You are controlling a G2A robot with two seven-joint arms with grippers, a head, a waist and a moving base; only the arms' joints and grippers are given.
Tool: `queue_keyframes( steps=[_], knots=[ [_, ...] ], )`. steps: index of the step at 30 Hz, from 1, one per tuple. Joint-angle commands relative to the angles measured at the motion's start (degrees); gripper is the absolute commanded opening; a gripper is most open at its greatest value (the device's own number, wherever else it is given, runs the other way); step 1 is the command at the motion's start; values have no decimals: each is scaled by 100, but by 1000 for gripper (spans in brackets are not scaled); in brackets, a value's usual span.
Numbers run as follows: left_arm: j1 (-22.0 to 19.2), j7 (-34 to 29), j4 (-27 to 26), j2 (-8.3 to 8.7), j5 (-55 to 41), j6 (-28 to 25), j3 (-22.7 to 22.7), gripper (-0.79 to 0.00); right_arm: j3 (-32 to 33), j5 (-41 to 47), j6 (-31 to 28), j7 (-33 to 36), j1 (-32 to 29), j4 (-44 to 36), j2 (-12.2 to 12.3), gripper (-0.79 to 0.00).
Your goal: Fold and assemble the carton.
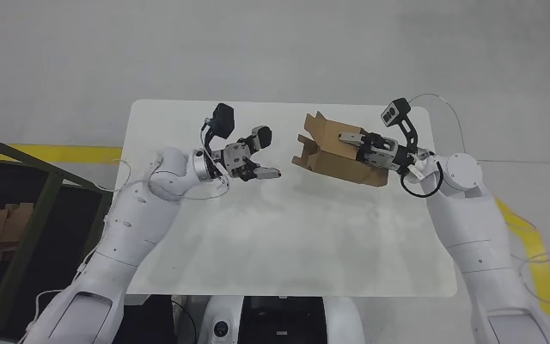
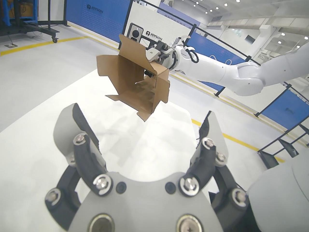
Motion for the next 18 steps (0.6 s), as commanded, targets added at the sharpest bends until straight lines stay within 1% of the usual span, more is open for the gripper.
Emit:
queue_keyframes(
  steps=[1, 5, 6, 7, 11, 14, 15, 17, 18],
  knots=[
    [-86, 469, 3, 74, 766, 0, 204, 0, 0, 0, 0, 0, 0, 0, 0, -785],
    [-237, 1817, 126, 261, 1695, 0, 525, 0, 0, 0, 0, 0, 0, 0, 0, -785],
    [-272, 2042, 151, 299, 1932, 0, 578, 0, 0, 0, 0, 0, 0, 0, 0, -785],
    [-323, 2594, 211, 370, 2381, 0, 698, 0, 0, 0, 0, 0, 0, 0, 0, -785],
    [-490, 4257, 616, 553, 3744, 0, 1199, 0, 0, 0, 0, 0, 0, 0, 0, -785],
    [-701, 5251, 1074, 618, 4480, 0, 1612, 0, 0, 0, 0, 0, 0, 0, 0, -785],
    [-754, 5434, 1168, 623, 4596, 0, 1699, 0, 0, 0, 0, 0, 0, 0, 0, -785],
    [-922, 5995, 1444, 615, 4885, 0, 1979, 0, 0, 0, 0, 0, 0, 0, 0, -785],
    [-959, 6137, 1511, 606, 4927, 0, 2052, 0, 0, 0, 0, 0, 0, 0, 0, -785]
  ],
)
